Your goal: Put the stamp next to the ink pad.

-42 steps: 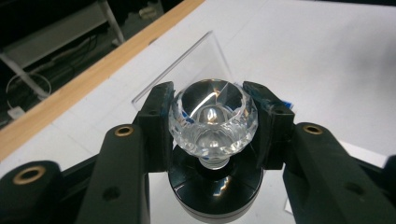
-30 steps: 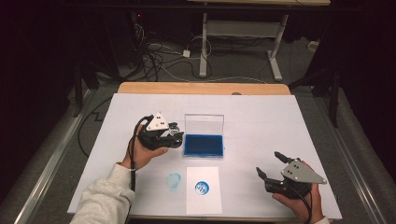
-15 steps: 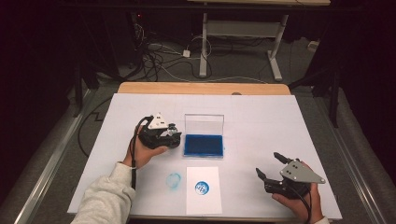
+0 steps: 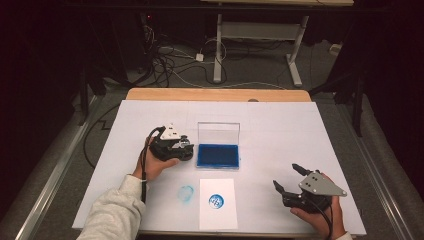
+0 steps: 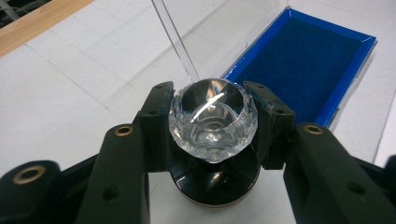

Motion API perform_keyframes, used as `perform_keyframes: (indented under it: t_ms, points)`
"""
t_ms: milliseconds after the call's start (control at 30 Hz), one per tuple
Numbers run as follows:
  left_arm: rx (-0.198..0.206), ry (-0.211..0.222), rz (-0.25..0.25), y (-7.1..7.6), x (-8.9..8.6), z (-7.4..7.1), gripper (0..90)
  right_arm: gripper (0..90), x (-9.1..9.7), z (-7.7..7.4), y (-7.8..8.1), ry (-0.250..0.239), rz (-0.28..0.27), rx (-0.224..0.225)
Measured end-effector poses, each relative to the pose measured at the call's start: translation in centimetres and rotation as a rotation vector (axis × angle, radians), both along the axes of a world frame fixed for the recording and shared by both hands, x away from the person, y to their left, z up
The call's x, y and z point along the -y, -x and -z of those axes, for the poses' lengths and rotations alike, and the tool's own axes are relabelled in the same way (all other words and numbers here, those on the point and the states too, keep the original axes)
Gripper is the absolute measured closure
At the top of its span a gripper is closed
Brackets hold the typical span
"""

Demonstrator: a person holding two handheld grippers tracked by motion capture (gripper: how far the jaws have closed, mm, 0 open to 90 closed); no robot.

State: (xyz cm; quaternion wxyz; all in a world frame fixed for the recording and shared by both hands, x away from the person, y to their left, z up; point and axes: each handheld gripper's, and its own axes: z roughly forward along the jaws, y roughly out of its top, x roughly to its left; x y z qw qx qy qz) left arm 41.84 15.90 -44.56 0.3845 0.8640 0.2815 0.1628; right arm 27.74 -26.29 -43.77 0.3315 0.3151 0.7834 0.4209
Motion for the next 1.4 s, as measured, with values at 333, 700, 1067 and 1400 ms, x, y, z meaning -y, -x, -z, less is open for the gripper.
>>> perform_keyframes:
  t_ms: [333,700,1067,1400]
  points:
    - [-0.006,-0.018,-0.015,0.1,0.0,0.4,52.7,22.8,0.0,-0.1,0.1,0.0,0.002,0.008]
    - [0.007,-0.001,-0.046,0.4,-0.3,0.1,34.8,22.8,-0.2,-0.2,0.1,0.005,-0.007,0.008]
    - [0.117,0.054,-0.07,1.4,-0.7,-1.4,17.1,22.7,-0.2,-0.3,0.1,-0.001,-0.009,0.011]
    - [0.197,0.064,-0.05,2.8,-0.8,-2.8,15.7,22.6,-0.2,-0.3,0.1,0.0,-0.009,0.013]
